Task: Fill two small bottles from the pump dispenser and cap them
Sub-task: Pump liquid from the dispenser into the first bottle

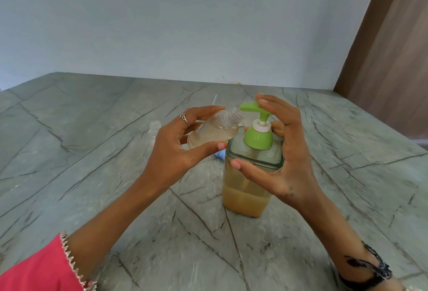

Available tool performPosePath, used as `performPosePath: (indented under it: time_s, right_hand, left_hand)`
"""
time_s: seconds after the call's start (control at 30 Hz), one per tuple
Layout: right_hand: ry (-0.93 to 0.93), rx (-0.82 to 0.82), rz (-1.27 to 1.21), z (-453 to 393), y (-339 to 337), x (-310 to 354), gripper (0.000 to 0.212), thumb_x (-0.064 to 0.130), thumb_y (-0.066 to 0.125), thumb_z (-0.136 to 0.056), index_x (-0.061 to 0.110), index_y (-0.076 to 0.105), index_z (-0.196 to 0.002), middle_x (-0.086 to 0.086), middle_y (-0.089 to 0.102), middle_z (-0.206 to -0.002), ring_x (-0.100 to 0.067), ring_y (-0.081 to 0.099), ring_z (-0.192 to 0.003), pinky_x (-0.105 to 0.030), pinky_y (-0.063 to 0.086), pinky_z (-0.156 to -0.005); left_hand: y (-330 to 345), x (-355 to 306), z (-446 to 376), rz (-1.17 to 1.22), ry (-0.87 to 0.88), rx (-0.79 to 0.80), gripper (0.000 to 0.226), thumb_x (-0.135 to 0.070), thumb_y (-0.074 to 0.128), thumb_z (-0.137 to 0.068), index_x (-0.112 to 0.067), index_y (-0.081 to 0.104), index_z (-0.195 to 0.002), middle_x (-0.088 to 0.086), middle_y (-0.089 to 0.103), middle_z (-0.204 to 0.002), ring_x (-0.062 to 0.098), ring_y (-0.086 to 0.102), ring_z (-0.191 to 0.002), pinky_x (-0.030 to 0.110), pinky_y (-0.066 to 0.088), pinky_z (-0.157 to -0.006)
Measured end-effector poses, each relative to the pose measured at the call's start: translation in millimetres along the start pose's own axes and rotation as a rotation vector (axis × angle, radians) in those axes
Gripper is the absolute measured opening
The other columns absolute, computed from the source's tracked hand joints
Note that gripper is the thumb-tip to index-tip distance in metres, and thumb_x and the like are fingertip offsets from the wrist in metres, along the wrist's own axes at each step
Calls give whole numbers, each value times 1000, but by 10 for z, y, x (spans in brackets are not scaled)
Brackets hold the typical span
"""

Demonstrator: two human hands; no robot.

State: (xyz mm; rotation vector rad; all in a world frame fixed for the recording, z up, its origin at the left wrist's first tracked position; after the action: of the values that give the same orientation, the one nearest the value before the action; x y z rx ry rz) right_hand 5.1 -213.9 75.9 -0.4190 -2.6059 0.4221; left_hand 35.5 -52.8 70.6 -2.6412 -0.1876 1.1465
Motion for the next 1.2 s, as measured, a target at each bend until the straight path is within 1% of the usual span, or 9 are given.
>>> performPosePath:
  time_s: [0.17, 0.27, 0.37, 0.63, 0.73, 0.87, 0.93, 1.13, 1.2]
  right_hand:
    - [-9, -28, -19, -19, -23, 7, 74, 33, 80, -68, 23, 39, -130, 8, 41, -134, -13, 47, -125, -27, 46, -93]
    - [-16, -46, -34, -31, -40, 19, 71, 30, 82, -68, 21, 42, -126, 2, 45, -128, -16, 50, -123, -34, 50, -90]
    - [-8, -55, -42, -27, -45, 24, 66, 27, 82, -67, 16, 45, -121, 2, 46, -124, -15, 51, -121, -37, 52, -89]
    - [33, -63, -33, -32, -57, 34, 61, 28, 82, -68, 20, 45, -116, 9, 47, -119, -9, 54, -116, -34, 52, -91]
    - [36, -47, -40, -24, -41, 21, 62, 29, 80, -69, 19, 44, -119, 5, 46, -125, -14, 52, -120, -35, 51, -92]
    - [13, -18, -5, -21, -19, 7, 71, 32, 78, -70, 22, 39, -128, 5, 41, -133, -11, 47, -125, -25, 45, -94]
    - [16, -3, 1, -13, -11, 1, 73, 33, 77, -70, 24, 37, -131, 6, 40, -136, -12, 45, -127, -24, 43, -95]
    - [3, -22, -16, -31, -26, 11, 73, 33, 79, -69, 23, 39, -129, 5, 42, -133, -17, 49, -124, -37, 50, -92]
    - [13, -29, -24, -44, -40, 15, 71, 32, 81, -68, 26, 40, -126, 6, 43, -130, -19, 53, -120, -41, 52, -88]
  left_hand:
    - [0, 8, 0, -5, -6, -3, 48, -42, 68, -67, -35, 54, -112, -30, 60, -108, -3, 59, -98, 6, 46, -71]
    - [1, 5, 0, 4, -7, 1, 47, -40, 69, -67, -36, 54, -111, -30, 61, -107, -1, 60, -97, 8, 47, -71]
    - [4, -1, 4, 14, -7, -1, 46, -39, 69, -68, -36, 55, -111, -29, 61, -106, -1, 61, -96, 8, 47, -71]
    - [-17, -8, 5, -4, 2, -6, 47, -39, 69, -67, -35, 54, -112, -31, 60, -106, -3, 59, -97, 7, 46, -71]
    - [-7, -2, 3, 0, -1, -4, 47, -40, 69, -67, -35, 54, -112, -31, 60, -106, -2, 59, -97, 7, 46, -71]
    - [-7, 10, 2, -2, -3, -5, 49, -41, 68, -66, -34, 55, -112, -30, 60, -107, -2, 59, -97, 7, 46, -71]
    - [-7, 13, 2, -8, -2, -2, 49, -42, 68, -67, -34, 55, -113, -30, 60, -108, -2, 59, -97, 7, 46, -71]
    - [-10, 11, 6, -4, 0, 1, 48, -41, 68, -67, -34, 54, -112, -30, 60, -107, -2, 59, -97, 7, 46, -70]
    - [-12, 18, 5, -1, -3, 0, 48, -41, 69, -67, -34, 54, -113, -25, 61, -109, -1, 60, -97, 8, 47, -71]
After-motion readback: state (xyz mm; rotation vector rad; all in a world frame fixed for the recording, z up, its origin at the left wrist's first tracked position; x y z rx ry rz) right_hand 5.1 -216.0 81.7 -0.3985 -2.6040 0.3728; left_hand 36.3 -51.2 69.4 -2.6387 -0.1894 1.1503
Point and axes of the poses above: each hand's wrist, its own z-axis away from the middle knuckle, its own y-axis out of the palm, x = y × z, the point moved 8 cm from there along -z, towards the middle knuckle
